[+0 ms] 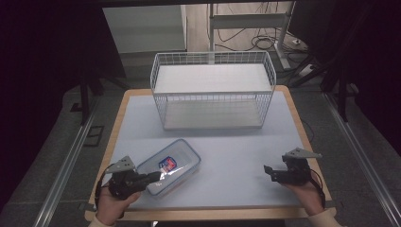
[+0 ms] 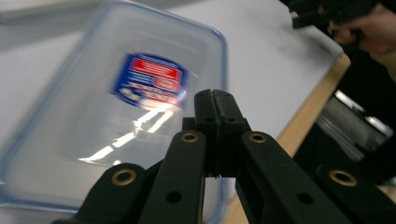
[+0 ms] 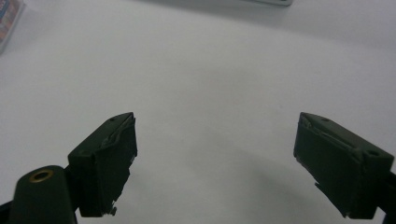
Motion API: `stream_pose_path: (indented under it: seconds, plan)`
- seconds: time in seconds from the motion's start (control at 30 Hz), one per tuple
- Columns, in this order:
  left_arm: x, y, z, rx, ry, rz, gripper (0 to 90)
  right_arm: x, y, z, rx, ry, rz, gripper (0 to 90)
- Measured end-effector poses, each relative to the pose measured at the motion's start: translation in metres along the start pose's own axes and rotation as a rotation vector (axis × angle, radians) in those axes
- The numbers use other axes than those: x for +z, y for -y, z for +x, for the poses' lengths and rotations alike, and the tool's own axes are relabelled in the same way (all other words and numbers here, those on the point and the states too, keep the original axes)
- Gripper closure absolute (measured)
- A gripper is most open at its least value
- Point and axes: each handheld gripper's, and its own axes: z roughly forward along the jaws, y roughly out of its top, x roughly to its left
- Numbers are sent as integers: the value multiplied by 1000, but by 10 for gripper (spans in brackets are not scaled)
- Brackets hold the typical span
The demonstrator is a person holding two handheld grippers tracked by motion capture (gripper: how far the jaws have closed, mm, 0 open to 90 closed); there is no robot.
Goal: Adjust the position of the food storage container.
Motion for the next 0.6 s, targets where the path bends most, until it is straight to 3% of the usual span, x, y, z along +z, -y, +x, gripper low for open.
stream_pose_path:
  seconds: [0.1,0.33,0.6]
  plan:
    - [9,3,-15,30,23,38,900,-1,0,0,0,1,-2,138]
    - [22,8,-29,55,37,88,900,-1,0,0,1,1,-2,138]
    - [29,15,-37,96,-8,137,900,-1,0,0,-1,3,1,138]
